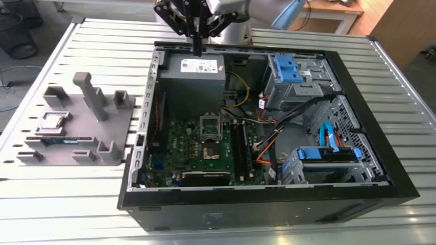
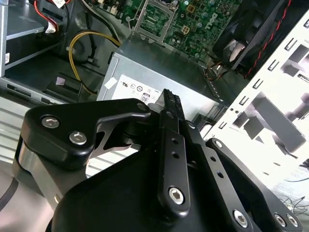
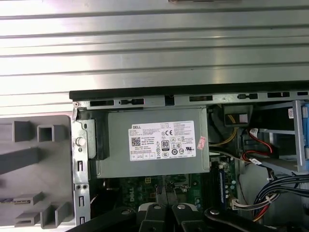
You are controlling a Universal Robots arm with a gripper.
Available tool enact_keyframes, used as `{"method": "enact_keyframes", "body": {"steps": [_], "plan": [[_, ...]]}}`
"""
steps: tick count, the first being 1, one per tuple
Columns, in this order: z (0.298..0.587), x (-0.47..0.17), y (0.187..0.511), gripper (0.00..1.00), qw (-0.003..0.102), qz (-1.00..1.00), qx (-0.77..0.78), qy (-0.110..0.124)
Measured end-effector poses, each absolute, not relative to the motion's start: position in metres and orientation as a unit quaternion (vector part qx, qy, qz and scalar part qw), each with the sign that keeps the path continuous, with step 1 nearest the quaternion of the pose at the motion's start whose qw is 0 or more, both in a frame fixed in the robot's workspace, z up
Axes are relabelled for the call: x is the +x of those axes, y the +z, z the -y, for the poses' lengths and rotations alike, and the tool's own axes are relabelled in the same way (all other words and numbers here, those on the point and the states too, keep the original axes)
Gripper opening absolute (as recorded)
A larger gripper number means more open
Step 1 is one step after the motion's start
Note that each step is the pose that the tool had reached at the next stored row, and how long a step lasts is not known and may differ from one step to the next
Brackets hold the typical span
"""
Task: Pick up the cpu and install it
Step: 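Reach for the cpu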
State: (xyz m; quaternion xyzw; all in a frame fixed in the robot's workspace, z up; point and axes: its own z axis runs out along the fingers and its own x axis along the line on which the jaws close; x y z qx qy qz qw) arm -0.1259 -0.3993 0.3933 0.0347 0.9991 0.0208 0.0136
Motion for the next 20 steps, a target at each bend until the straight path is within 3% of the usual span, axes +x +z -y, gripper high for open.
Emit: {"method": "enact_keyframes", "body": {"steps": [20], "plan": [[0.399, -0.139, 0.393, 0.11, 0.014, -0.999, 0.035, 0.021]]}}
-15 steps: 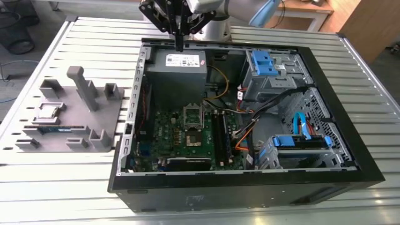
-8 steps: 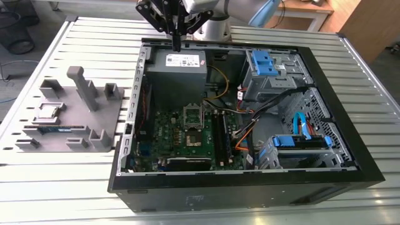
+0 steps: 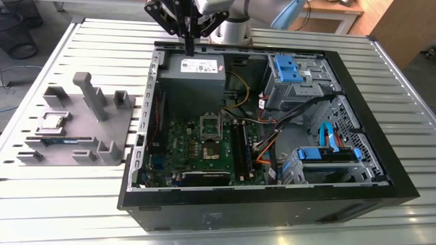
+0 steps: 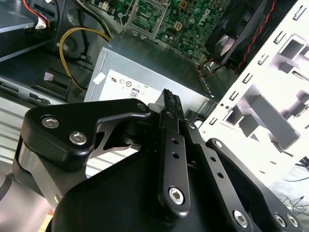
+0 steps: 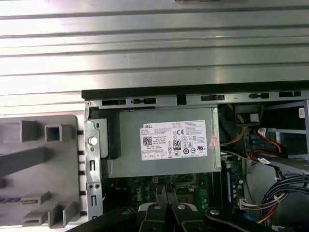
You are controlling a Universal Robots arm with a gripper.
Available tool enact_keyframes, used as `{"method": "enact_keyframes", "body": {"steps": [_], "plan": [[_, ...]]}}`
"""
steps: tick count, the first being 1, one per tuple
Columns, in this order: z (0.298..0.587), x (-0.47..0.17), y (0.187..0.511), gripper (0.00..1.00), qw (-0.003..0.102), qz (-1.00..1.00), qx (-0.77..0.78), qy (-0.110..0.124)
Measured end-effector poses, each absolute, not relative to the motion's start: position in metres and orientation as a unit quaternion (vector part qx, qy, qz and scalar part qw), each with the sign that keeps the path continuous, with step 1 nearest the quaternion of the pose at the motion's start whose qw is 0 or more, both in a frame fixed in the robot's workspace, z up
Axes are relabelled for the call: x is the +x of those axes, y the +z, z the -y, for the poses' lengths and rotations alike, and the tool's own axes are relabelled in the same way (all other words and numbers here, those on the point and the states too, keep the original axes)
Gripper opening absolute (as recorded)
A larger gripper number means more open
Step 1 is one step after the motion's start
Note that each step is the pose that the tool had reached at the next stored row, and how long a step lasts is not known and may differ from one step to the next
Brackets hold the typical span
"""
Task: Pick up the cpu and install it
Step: 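Reach for the cpu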
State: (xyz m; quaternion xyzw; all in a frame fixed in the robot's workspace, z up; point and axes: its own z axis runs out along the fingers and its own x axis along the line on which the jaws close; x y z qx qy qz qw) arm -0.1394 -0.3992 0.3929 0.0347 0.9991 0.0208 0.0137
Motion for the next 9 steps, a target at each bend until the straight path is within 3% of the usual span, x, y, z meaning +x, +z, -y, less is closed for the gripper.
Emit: {"method": "enact_keyframes", "body": {"steps": [9], "plan": [[0.3992, -0.1438, 0.3929, 0.11, 0.014, -0.999, 0.035, 0.021]]}}
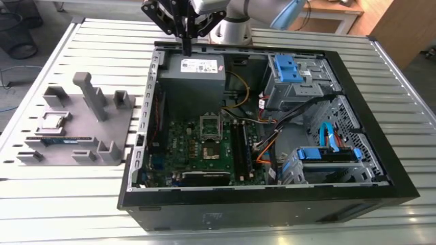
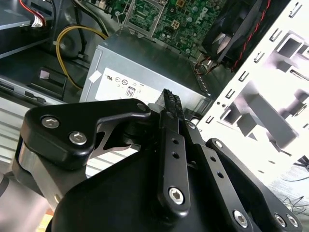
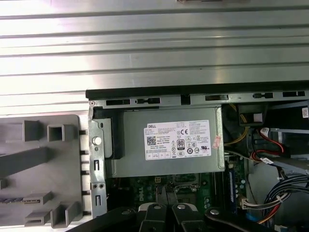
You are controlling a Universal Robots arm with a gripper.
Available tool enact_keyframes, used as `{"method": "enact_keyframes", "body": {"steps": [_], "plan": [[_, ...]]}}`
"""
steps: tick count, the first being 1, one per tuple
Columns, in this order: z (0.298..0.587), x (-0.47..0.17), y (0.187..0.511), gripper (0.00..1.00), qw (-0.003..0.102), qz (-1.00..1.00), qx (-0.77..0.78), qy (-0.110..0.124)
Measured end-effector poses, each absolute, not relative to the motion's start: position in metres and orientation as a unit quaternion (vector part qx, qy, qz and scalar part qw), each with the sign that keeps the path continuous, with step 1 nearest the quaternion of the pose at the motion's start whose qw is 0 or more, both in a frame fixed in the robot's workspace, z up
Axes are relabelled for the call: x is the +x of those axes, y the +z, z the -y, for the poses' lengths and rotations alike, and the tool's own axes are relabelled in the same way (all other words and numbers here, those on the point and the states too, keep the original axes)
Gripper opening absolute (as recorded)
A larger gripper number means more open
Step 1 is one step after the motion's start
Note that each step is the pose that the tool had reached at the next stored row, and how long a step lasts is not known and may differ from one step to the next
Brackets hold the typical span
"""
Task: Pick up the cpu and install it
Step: 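Reach for the cpu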
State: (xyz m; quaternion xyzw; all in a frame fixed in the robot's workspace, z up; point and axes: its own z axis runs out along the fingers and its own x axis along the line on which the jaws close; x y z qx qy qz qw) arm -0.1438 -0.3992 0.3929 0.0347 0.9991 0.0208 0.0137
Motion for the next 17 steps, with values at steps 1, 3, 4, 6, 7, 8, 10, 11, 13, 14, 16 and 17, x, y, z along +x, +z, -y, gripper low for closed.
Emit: {"method": "enact_keyframes", "body": {"steps": [1, 3, 4, 6, 7, 8, 10, 11, 13, 14, 16, 17], "plan": [[0.3992, -0.1442, 0.3929, 0.11, 0.014, -0.999, 0.035, 0.021], [0.3992, -0.1446, 0.3929, 0.11, 0.014, -0.999, 0.035, 0.021], [0.3992, -0.1449, 0.3929, 0.11, 0.014, -0.999, 0.035, 0.021], [0.3992, -0.1450, 0.3929, 0.11, 0.014, -0.999, 0.035, 0.021], [0.3992, -0.1451, 0.3929, 0.11, 0.014, -0.999, 0.035, 0.021], [0.3992, -0.1453, 0.3929, 0.11, 0.014, -0.999, 0.035, 0.021], [0.3993, -0.1463, 0.3929, 0.11, 0.014, -0.999, 0.035, 0.021], [0.3993, -0.1469, 0.3929, 0.11, 0.014, -0.999, 0.035, 0.021], [0.3992, -0.1486, 0.3929, 0.11, 0.014, -0.999, 0.035, 0.021], [0.3992, -0.1494, 0.3929, 0.11, 0.014, -0.999, 0.035, 0.021], [0.3992, -0.1508, 0.3928, 0.11, 0.014, -0.999, 0.035, 0.021], [0.3992, -0.1513, 0.3928, 0.11, 0.014, -0.999, 0.035, 0.021]]}}
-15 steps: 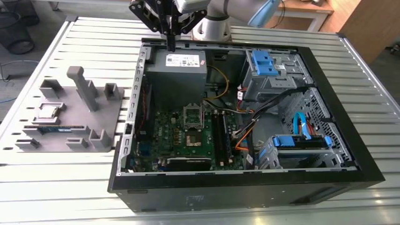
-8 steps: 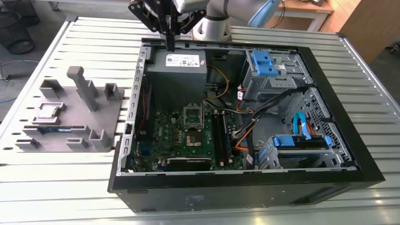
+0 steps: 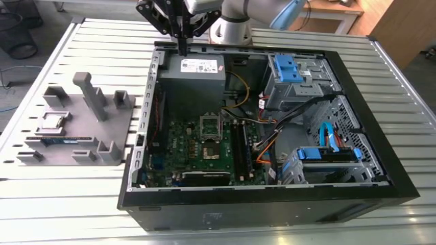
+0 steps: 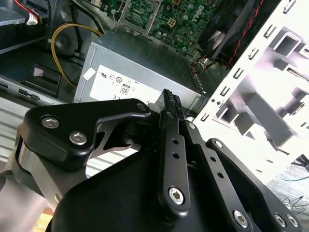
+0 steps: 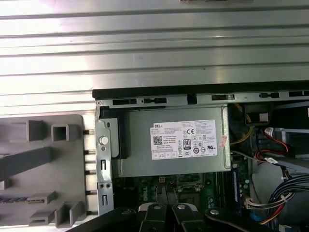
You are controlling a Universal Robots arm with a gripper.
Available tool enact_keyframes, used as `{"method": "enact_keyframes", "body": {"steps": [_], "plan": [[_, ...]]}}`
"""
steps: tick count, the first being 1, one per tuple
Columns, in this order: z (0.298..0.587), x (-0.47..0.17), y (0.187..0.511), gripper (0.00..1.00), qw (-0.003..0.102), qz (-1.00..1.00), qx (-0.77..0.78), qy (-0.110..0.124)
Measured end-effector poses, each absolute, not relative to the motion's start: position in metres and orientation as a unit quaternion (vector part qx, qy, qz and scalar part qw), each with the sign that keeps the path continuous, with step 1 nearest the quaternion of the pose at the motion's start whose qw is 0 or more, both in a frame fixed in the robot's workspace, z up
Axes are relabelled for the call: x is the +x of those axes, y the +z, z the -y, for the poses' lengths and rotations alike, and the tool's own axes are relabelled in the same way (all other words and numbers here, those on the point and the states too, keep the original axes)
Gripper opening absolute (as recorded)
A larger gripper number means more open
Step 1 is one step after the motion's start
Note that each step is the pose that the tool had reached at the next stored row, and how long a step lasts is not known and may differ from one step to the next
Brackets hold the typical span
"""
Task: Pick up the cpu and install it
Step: 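Reach for the cpu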
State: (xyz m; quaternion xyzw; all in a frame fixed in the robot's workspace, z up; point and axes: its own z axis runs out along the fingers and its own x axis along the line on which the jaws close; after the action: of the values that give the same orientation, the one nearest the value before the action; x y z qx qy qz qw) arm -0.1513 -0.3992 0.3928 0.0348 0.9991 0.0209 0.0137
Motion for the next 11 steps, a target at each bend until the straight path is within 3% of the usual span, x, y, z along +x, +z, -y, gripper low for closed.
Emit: {"method": "enact_keyframes", "body": {"steps": [11], "plan": [[0.3992, -0.1597, 0.3925, 0.11, 0.014, -0.999, 0.035, 0.021]]}}
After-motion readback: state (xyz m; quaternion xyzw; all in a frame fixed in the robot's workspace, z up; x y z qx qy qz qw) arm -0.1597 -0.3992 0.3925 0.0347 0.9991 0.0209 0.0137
